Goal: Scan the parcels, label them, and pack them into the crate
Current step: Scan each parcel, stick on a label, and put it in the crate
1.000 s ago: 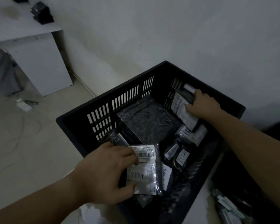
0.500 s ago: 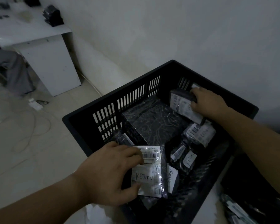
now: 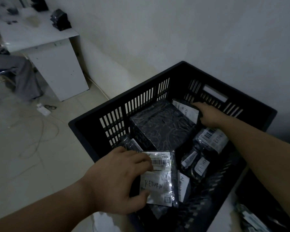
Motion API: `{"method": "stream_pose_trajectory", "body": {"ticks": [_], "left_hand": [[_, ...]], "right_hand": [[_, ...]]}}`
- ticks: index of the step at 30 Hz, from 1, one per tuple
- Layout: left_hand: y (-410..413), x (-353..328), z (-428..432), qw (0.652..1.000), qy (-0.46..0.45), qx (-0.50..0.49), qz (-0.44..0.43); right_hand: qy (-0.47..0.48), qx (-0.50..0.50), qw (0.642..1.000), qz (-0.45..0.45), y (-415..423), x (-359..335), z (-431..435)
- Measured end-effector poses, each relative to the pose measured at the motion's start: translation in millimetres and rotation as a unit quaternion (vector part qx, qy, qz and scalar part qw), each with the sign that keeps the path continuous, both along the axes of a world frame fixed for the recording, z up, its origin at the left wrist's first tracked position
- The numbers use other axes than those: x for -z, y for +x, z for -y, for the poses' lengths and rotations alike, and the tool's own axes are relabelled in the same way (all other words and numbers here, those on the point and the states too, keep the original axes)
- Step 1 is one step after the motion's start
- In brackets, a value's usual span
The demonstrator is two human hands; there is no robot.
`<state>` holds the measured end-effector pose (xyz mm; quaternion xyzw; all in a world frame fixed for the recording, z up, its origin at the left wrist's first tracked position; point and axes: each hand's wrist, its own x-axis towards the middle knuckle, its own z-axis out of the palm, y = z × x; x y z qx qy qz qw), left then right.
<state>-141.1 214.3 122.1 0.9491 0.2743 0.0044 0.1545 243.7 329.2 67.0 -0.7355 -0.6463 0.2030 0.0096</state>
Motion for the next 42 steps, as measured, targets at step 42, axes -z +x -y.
{"method": "stream_pose_trajectory", "body": {"ticks": [42], "left_hand": [[153,96,329,0.918,-0.348,0.009,0.191]], "right_hand": [[-0.039,0.398,0.849,-0.346,-122,56,677]]}}
